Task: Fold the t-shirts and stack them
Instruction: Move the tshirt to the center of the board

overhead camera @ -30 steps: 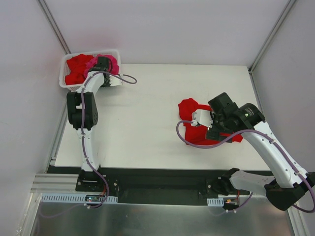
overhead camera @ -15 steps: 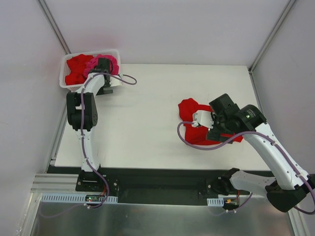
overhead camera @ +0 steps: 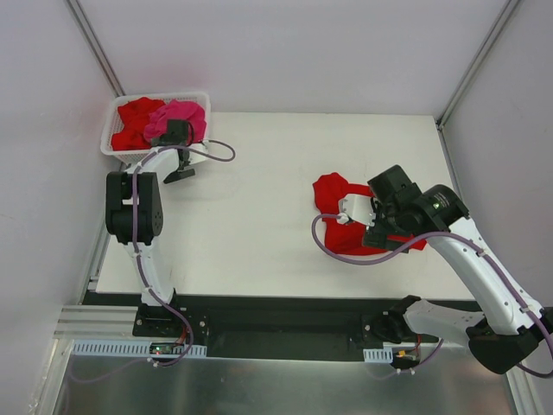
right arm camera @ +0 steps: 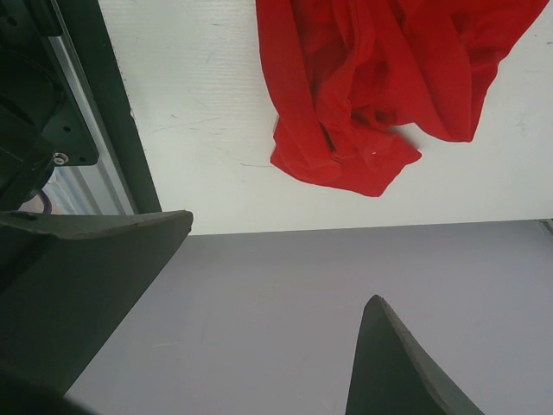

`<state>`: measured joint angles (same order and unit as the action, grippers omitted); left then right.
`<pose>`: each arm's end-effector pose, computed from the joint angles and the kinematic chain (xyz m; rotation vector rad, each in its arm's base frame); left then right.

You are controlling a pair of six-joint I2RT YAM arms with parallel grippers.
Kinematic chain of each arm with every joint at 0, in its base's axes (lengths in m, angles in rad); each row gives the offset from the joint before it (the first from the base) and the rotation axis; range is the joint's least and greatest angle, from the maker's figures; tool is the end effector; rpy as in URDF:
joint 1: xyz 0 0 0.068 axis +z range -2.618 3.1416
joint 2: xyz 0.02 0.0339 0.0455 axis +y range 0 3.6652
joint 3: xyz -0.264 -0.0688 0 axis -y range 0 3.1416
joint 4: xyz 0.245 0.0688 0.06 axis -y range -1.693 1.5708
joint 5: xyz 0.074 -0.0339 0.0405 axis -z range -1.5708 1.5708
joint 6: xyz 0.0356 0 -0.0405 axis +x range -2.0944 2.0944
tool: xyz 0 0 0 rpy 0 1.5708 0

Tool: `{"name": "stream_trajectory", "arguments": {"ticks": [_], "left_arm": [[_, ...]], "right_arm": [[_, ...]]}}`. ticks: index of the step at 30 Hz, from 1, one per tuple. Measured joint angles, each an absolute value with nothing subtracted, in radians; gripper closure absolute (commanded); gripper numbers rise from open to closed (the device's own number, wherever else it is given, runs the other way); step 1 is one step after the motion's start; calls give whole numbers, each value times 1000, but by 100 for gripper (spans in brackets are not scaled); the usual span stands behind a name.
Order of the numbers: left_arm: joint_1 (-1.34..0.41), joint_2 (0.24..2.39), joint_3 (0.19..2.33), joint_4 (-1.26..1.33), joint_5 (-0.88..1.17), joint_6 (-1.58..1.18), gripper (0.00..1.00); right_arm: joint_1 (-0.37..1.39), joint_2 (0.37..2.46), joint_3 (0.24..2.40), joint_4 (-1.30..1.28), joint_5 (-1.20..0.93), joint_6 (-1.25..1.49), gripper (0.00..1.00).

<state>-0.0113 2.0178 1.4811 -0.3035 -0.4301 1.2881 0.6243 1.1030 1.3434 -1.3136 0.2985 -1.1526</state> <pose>0.4465 0.0098 0.1986 1.4025 2.2058 1.0506 0.1491 0.0945 0.3708 -2.0175 1.7714 -0.5674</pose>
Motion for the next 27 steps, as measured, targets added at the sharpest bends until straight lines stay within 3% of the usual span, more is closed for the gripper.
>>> {"name": "stream_trajectory", "arguments": {"ticks": [16,21,27], "left_arm": [[-41,1665,1264,19,-429,1256,1],[-132,1419,1300,-217,-194,1069,3],[-193,1256,1573,-552,239,746,8]], "right_arm": [[624,1103,1343,-1314,303,-1152,4],[621,1093,1315,-1265,356,-1145,4],[581,1110,1295,-1163,415,-1090,4]]}}
